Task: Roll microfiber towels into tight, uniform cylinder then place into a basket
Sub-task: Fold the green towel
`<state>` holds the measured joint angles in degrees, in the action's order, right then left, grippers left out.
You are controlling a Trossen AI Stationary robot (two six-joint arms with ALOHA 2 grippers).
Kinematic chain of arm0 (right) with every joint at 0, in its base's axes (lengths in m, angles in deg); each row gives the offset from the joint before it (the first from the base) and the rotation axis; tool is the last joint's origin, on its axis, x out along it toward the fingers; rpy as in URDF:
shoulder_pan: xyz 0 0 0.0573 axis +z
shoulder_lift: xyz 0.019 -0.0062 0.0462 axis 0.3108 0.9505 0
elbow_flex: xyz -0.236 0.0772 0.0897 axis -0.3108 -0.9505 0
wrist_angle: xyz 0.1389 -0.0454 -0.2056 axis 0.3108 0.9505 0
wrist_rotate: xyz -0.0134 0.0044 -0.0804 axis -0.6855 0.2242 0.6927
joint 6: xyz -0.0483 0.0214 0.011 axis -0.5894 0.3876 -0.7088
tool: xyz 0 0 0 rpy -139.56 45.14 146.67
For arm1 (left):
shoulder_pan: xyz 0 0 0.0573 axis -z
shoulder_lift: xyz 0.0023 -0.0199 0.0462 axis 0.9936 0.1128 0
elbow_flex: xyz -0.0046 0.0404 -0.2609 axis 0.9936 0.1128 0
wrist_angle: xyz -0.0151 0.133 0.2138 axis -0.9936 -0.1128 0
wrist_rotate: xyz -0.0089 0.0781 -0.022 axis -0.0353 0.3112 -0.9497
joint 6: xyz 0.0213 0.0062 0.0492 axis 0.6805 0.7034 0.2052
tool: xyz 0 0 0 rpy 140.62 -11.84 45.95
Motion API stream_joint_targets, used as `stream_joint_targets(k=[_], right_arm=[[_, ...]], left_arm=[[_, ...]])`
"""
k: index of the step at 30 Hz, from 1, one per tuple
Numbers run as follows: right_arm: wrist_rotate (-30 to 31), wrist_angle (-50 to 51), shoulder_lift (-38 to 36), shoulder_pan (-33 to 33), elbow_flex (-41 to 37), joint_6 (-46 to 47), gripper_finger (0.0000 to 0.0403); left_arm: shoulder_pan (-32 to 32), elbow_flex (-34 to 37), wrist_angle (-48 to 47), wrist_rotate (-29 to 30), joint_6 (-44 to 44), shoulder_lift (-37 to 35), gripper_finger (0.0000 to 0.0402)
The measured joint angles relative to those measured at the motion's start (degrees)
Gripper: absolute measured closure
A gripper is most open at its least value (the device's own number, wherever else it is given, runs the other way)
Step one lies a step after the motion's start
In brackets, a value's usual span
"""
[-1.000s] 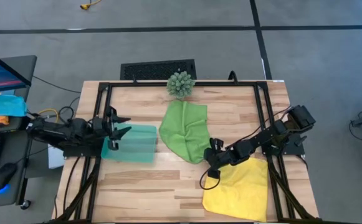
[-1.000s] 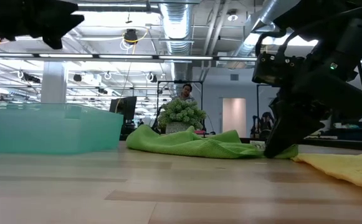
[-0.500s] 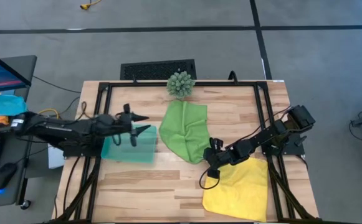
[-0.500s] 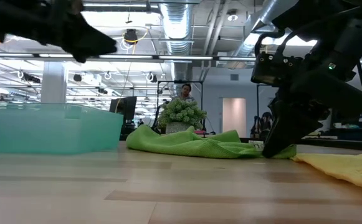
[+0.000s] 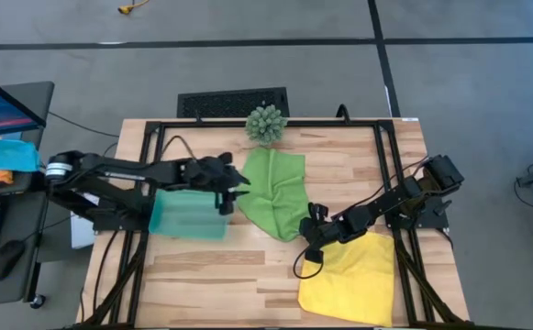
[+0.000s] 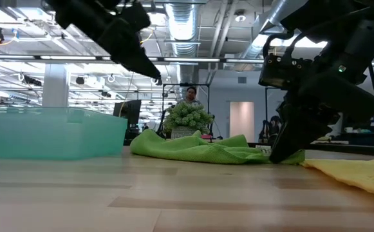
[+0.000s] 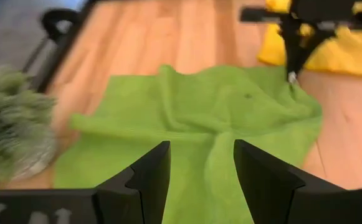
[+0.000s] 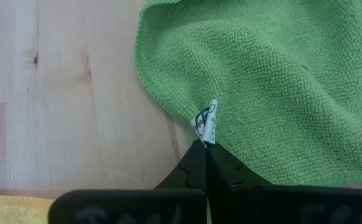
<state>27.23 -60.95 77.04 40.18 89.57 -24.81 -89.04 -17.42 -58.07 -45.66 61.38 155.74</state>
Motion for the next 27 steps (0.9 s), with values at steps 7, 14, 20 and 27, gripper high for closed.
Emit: stream_joint_targets(k=[7, 14, 20, 27], right_arm=[[-0.11, 0.67, 0.0, 0.04, 0.09, 0.02, 0.0384], [0.04, 0.9, -0.04, 0.39, 0.09, 0.0, 0.0392], [0.0, 0.85, -0.04, 0.39, 0.09, 0.0, 0.0386], [0.01, 0.79, -0.04, 0.39, 0.09, 0.0, 0.039]], left_arm=[[-1.08, -5.98, -4.94, -4.68, 2.14, 8.75, 0.0232], [-3.99, -7.27, -5.03, -10.75, 1.43, 14.59, 0.0232], [-5.23, -8.4, -4.93, -12.66, -0.32, 19.24, 0.0232], [-5.27, -9.47, -5.56, -11.26, -0.3, 22.27, 0.0232]])
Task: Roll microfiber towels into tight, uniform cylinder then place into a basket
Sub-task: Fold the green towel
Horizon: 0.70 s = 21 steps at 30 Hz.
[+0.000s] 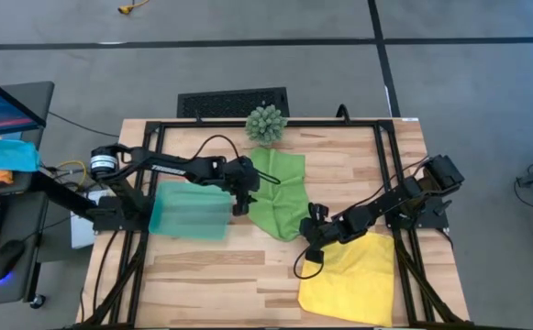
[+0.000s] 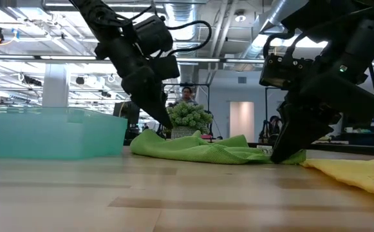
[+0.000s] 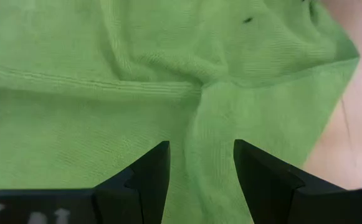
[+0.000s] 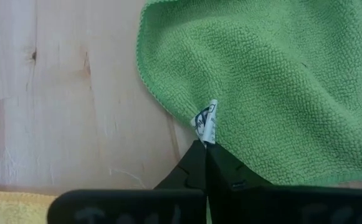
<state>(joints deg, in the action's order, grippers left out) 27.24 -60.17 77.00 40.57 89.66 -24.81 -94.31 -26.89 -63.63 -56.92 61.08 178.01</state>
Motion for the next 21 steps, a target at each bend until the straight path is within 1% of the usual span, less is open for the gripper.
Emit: stream_joint_targets(k=[3, 7, 14, 19, 21], right_arm=[[-0.01, -0.06, 0.0, 0.0, 0.0, 0.01, 0.0389], [-0.01, -0.1, 0.0, 0.0, -0.02, 0.0, 0.0387], [-0.08, -0.64, 0.0, 0.02, -0.1, 0.02, 0.0389], [-0.12, -0.69, 0.0, 0.02, -0.15, 0.02, 0.0388], [-0.13, -0.66, 0.0, 0.02, -0.15, 0.01, 0.039]], left_arm=[[-0.02, 0.0, -1.47, 2.43, -0.09, -0.01, 0.0232], [-0.46, -0.02, -2.05, -0.92, -0.92, 0.85, 0.0233], [-0.11, 0.05, -1.52, 0.08, -0.9, 4.18, 0.0233], [-0.11, 0.04, -1.75, 0.11, -1.46, 4.61, 0.0233], [0.05, 0.04, -2.21, 0.11, -1.79, 4.61, 0.0241]])
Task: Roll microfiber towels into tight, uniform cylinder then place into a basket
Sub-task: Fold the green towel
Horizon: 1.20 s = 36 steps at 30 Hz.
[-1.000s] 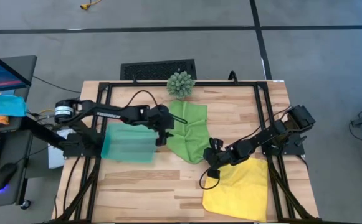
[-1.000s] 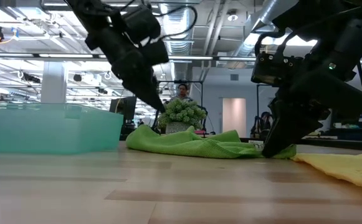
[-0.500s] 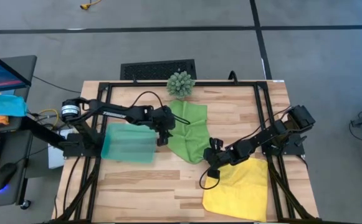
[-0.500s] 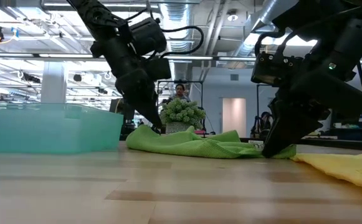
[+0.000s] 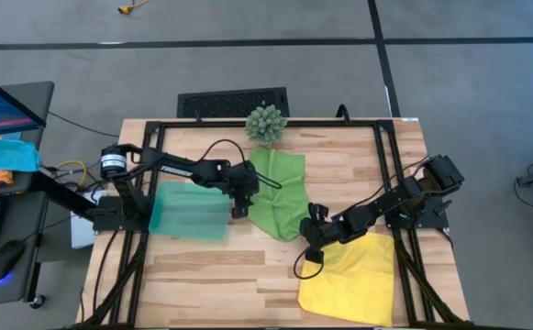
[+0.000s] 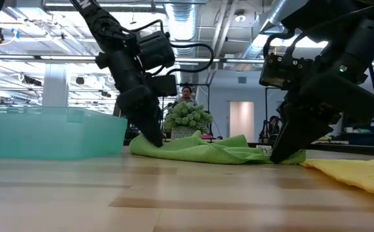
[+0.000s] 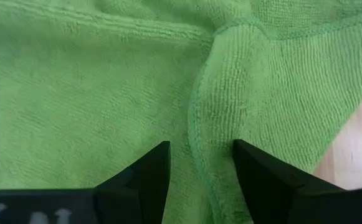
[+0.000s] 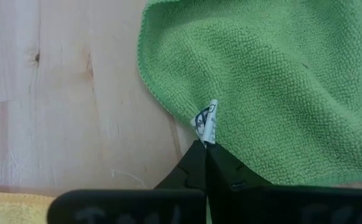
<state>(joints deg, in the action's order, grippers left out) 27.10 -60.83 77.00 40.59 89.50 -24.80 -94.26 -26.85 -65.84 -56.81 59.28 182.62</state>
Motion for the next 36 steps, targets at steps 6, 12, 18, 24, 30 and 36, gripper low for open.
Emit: stream_joint_targets(k=[6, 12, 18, 24, 30, 36], right_arm=[[0.07, 0.01, 0.0, 0.0, 0.0, 0.0, 0.0389], [0.1, 0.03, 0.0, 0.02, 0.0, 0.01, 0.0392], [0.51, 0.22, -0.02, 2.36, 0.07, 0.01, 0.0393], [5.74, 8.37, -0.47, 6.11, 4.71, 0.39, 0.0397], [12.32, 17.36, -0.55, 8.48, 10.21, 0.95, 0.0398], [16.5, 32.17, -0.55, 11.44, 14.73, 10.6, 0.0397]], left_arm=[[2.09, 0.0, -0.24, -1.43, 0.03, 0.0, 0.0316], [5.42, 0.0, -0.19, 1.36, -0.07, -0.15, 0.0394], [8.99, 0.03, -0.42, 5.97, 0.33, -0.54, 0.0395], [13.2, 0.04, -1.29, 11.64, -0.7, -4.79, 0.0398], [17.87, 0.02, -2.54, 18.57, -2.57, -10.08, 0.0398], [24.42, 0.02, -6.92, 24.35, -6.32, -12.46, 0.0397]])
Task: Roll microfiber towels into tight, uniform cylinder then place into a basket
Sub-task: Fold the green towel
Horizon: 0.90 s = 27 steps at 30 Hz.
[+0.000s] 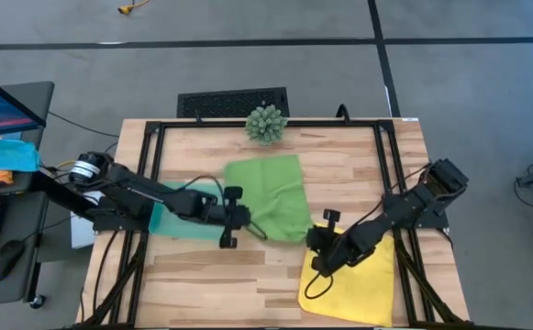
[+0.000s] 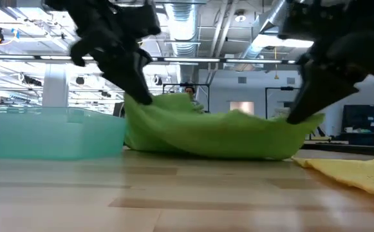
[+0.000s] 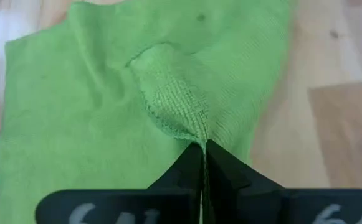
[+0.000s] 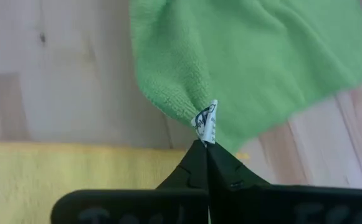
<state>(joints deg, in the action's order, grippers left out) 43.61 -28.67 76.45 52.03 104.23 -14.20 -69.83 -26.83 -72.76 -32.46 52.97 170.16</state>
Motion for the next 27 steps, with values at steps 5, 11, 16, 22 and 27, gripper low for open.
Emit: stream_joint_targets(k=[5, 11, 16, 22, 27], right_arm=[[-0.3, 7.58, 0.0, 3.3, 3.74, 6.84, 0.0398], [-0.67, 15.33, 0.0, 8.11, 9.75, 12.78, 0.0397], [-0.66, 22.87, 0.0, 11.53, 15.24, 14.27, 0.0397], [-0.28, 29.69, 0.0, 13.77, 21.77, 15.41, 0.0397], [-2.68, 27.49, 0.12, 14.09, 23.41, 15.39, 0.0397]], left_arm=[[5.05, 0.0, 2.39, 6.48, -1.38, 0.02, 0.0397], [8.27, 0.0, 6.27, 16.61, -3.04, 0.04, 0.0397], [8.71, 0.0, 7.49, 16.87, -5.93, 0.07, 0.0397], [10.14, 0.0, 10.17, 12.91, -7.01, 0.11, 0.0397], [14.4, 0.0, 13.01, 11.85, -9.87, 0.11, 0.0397]])
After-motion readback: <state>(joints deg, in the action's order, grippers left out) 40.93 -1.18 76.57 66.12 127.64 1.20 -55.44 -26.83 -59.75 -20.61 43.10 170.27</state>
